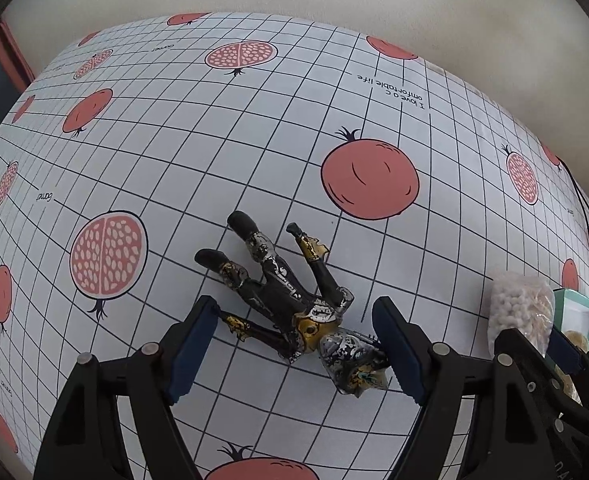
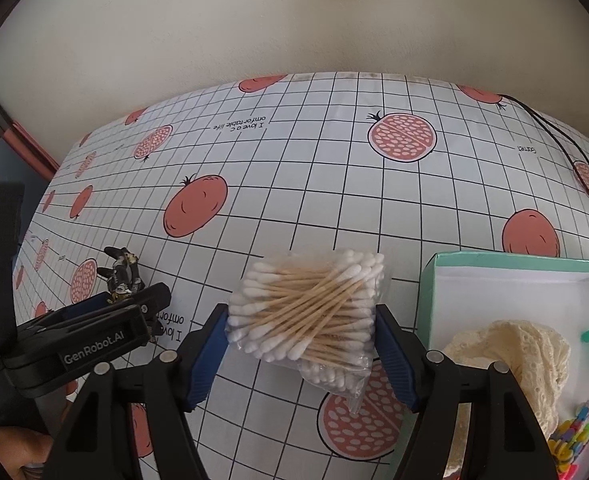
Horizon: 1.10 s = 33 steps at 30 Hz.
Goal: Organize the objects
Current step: 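Close the left gripper on the action figure while the right grasps the swab bag, then lift and carry the action figure over the tray with the left gripper while the right carries the swab bag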
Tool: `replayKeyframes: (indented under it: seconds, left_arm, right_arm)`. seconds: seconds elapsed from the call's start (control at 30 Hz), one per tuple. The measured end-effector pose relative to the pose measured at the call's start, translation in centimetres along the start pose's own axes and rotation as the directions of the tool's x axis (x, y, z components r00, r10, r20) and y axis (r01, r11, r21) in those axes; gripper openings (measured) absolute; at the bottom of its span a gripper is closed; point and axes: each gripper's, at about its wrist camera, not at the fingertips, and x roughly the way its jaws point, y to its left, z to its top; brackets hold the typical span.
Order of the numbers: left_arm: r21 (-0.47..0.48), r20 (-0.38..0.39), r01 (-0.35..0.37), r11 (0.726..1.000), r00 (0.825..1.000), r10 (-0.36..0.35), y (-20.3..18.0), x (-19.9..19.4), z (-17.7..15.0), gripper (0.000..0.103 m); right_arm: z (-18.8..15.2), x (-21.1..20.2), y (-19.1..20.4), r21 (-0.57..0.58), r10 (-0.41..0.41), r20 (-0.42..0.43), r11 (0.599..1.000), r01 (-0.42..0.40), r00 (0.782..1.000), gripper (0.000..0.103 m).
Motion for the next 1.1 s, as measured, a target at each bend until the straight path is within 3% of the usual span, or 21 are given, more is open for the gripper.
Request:
replayKeyframes:
  seconds: [0.17, 0.27, 0.77, 0.97, 1.1]
  left_arm:
    - [-0.003, -0.001, 0.003, 1.0, 1.0, -0.003, -0.3, 0.1, -0.1, 0.079]
    - [-0.006, 0.003, -0.022, 1.0, 1.0, 0.022, -0.8, -0.3, -0.1, 0.067]
    - [-0.019, -0.008, 0.01, 1.0, 1.0, -0.01, -3.2, -0.6, -0.3, 0.067]
    - [-0.01, 0.047, 0.035, 0.999, 0.998, -0.034, -4.6, -3.1, 0.2, 0.067]
    - [0.01, 0.104, 0.051, 0.999, 0.993, -0.052, -0.9, -6.0, -0.4, 0.067]
  right_arm:
    - [0.1, -0.5, -0.4, 0.008, 0.005, 0.005, 1.0, -0.005, 1.0, 0.073]
    - [0.3, -1.0, -0.5, 0.009, 0.008, 0.013, 1.0, -0.008, 1.0, 0.073]
    - [0.5, -1.9, -0.8, -0.001, 0.009, 0.018, 1.0, -0.009, 1.0, 0.073]
    - [0.8, -3.4, -0.9, -0.008, 0.015, 0.044, 1.0, -0.014, 0.999, 0.073]
    - [1.1, -4.4, -0.9, -0.014, 0.017, 0.061, 1.0, -0.016, 0.998, 0.073]
